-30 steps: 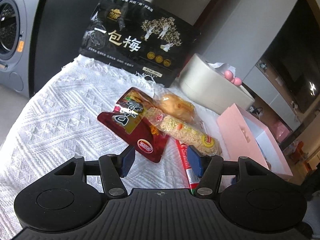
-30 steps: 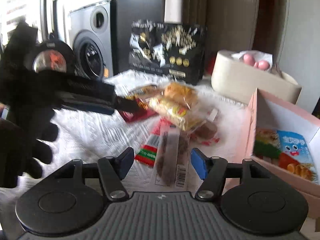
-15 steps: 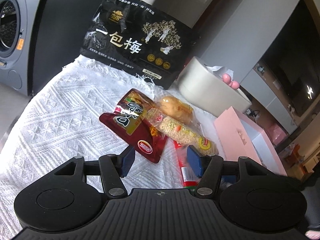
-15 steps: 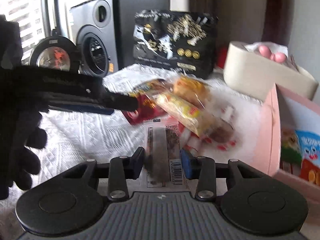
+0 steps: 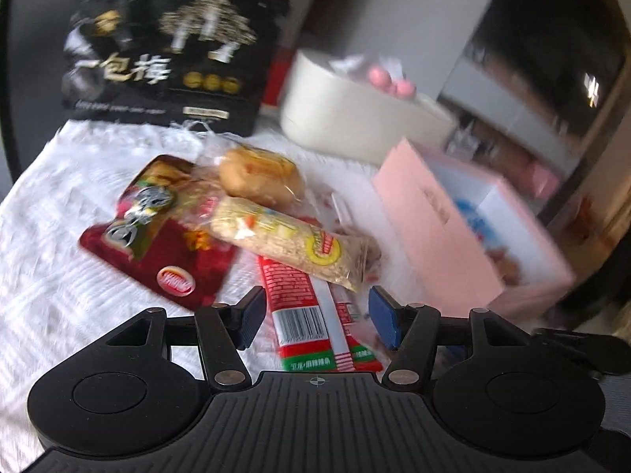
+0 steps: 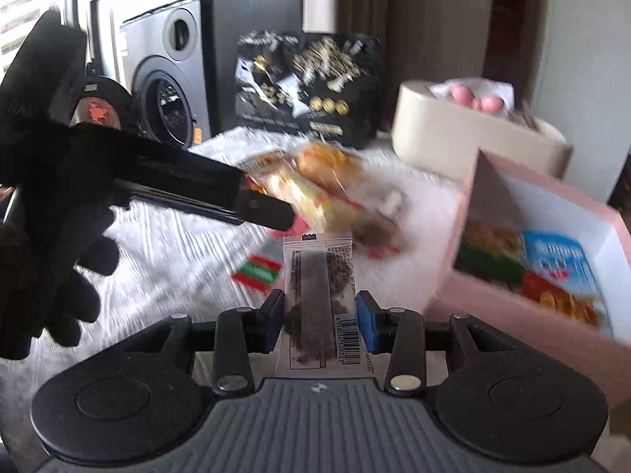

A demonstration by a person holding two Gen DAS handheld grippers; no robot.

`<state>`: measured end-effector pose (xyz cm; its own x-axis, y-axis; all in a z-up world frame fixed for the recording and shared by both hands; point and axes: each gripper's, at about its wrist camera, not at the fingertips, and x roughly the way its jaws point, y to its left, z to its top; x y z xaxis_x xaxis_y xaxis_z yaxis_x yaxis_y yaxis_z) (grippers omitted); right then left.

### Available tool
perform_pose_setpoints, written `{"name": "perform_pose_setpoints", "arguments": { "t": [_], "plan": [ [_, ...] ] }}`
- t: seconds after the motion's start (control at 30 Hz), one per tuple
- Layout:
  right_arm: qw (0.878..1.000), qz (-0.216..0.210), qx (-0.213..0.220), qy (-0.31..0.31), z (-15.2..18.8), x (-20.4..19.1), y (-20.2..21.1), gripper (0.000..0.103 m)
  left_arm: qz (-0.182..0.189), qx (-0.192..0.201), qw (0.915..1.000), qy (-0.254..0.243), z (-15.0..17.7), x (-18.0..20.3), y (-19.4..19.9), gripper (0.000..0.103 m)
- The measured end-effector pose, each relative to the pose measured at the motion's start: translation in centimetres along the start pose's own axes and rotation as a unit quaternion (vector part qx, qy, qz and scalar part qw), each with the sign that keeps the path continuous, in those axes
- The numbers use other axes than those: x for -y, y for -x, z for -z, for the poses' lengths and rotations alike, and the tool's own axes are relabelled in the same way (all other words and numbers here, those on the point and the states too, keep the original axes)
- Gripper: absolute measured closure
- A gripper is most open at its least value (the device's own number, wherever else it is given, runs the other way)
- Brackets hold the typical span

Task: Organize snacks
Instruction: 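Grasp and lift the red-and-white stick packet with the left tool while right holds the strip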

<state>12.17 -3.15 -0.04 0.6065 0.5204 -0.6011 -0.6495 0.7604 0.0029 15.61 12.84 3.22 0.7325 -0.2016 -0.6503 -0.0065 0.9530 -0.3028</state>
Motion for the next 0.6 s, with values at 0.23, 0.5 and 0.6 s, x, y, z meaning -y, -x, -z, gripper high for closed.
{"name": "perform_pose_setpoints", "arguments": {
  "t": [0.23,0.5,0.6],
  "plan": [
    [0.999,-0.002,-0.007,-0.049,2.0,1.2,-0.7,0.058,-0.076,-0.008,0.9923,-0.097,-0.4,2.0,-2.6,0.038],
    [0.999,0.029,-0.006,-0.029,1.7,0.0,-1.6,0.044,-0.086,-0.015,0.9887,-0.122,-0.9,3.3,-4.0,0.035],
    [0.999,0.024,-0.005,-0.037,1.9,0.4,-1.4,0.043,-0.082,-0.013,0.9892,-0.121,-1.0,2.4,-3.5,0.034]
  ]
}}
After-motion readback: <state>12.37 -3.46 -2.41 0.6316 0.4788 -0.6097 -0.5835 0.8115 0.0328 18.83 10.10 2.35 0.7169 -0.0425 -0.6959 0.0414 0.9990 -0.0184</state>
